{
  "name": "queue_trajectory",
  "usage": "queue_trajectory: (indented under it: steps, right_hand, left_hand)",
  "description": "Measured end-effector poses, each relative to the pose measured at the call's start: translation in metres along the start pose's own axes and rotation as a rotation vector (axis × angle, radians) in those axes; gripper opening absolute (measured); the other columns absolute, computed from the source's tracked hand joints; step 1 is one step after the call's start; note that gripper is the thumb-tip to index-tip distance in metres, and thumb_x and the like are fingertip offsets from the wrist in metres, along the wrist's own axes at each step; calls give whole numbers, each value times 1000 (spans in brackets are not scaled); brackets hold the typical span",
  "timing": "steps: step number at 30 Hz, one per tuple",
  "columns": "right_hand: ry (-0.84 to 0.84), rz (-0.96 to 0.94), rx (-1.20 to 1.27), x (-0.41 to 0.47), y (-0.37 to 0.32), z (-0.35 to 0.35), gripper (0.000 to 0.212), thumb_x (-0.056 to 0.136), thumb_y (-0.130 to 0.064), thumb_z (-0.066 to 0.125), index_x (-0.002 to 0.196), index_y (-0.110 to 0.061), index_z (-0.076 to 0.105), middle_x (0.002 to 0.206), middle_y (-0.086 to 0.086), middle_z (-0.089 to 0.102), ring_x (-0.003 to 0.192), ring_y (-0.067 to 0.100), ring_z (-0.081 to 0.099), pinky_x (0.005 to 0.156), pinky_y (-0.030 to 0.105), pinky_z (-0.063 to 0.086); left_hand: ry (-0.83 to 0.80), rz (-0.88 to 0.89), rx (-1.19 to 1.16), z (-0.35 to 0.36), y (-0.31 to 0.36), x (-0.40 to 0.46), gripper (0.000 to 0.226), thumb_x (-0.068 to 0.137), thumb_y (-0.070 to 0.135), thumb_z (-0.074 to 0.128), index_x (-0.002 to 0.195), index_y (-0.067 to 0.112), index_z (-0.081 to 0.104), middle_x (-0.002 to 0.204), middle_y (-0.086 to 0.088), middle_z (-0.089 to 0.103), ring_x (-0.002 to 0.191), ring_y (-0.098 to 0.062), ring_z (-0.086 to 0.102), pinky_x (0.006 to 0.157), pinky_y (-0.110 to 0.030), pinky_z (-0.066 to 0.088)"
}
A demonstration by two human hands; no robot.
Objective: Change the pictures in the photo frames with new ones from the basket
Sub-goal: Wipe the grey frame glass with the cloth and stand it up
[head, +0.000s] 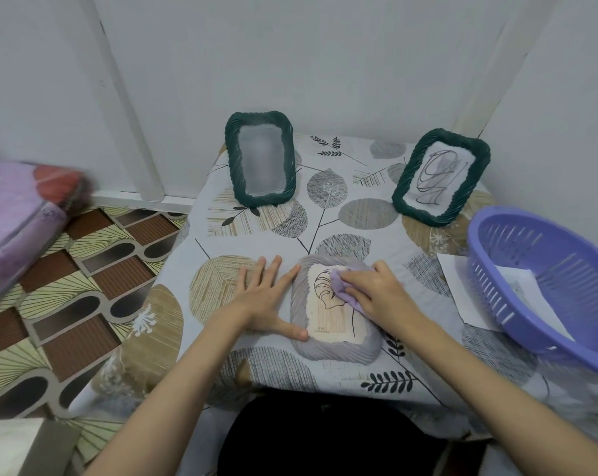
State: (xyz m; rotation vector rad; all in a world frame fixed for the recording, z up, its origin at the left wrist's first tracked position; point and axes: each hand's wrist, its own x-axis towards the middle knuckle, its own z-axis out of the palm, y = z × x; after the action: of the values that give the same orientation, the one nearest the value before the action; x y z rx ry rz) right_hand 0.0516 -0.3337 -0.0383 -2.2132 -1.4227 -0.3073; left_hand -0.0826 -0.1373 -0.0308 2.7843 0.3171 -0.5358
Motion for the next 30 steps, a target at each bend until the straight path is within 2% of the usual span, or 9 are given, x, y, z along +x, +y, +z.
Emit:
queue_trajectory:
  steps: [3,6,10,16,19,23,26,27,30]
  right_hand:
    - [3,100,64,23,-9,10,15,83,-13,60,92,-8,71,86,6,73,70,18,36,67,31,40]
    - [-10,154,162,32,-29,13,16,84,-14,63,95,-6,71,89,11,69,78,19,37,74,42,44]
    - [-73,192,235,18,-47,23,19,86,-16,59,103,-15,68,98,7,67,85,18,37,81,38,43]
    - [-135,13,282,-31,-65,-1,25,83,-22,58,105,-16,68,84,-17,59,80,15,39,71,23,37]
    - [-174,-72,216,-44,-58,-15,21,84,-27,52,99,-22,66,90,-6,68,78,0,25,69,11,29]
    - [-185,-70,162,-62,-37,-31,18,87,-33,48,101,-28,60,96,-8,69,75,2,27,71,14,37]
    - [-186,-90,133,-64,-31,-35,31,93,-39,39,99,-23,65,101,-8,69,77,2,28,74,11,34]
    - [-170,-107,102,-64,-28,-34,32,95,-37,39,97,-22,66,102,-8,69,77,4,32,75,12,35]
    - [-108,-95,40,-61,-16,-26,18,85,-14,56,97,-19,68,101,-7,70,81,11,42,75,18,40]
  left_hand:
    - [-54,16,-8,-3,-1,0,130,55,78,62,138,38,-28,145,-4,-40,130,-27,-41,108,-56,-20]
    - [-53,15,1,-3,0,0,130,55,77,63,138,38,-29,145,-4,-40,130,-28,-41,109,-56,-18]
    - [-19,9,7,0,-1,0,129,55,77,64,141,37,-25,147,-4,-37,132,-27,-38,110,-54,-19]
    - [-20,0,12,0,-1,1,130,54,77,64,141,37,-24,148,-3,-37,133,-27,-37,110,-55,-18]
    - [-24,-1,8,-1,-1,1,130,54,77,64,141,38,-24,148,-3,-37,134,-27,-37,111,-55,-16]
    - [-19,-1,-9,-2,-1,-1,130,53,76,65,141,38,-23,148,-2,-36,134,-26,-36,110,-54,-18]
    - [-19,0,-13,-1,-1,0,130,53,76,65,141,39,-23,148,-2,-37,133,-26,-37,110,-54,-18]
    - [-22,1,-15,-1,-1,0,130,53,76,65,141,39,-23,148,-2,-37,133,-26,-37,110,-54,-18]
    - [-33,3,-26,-2,-1,-1,130,54,75,66,141,39,-23,148,-2,-37,133,-26,-38,110,-54,-19]
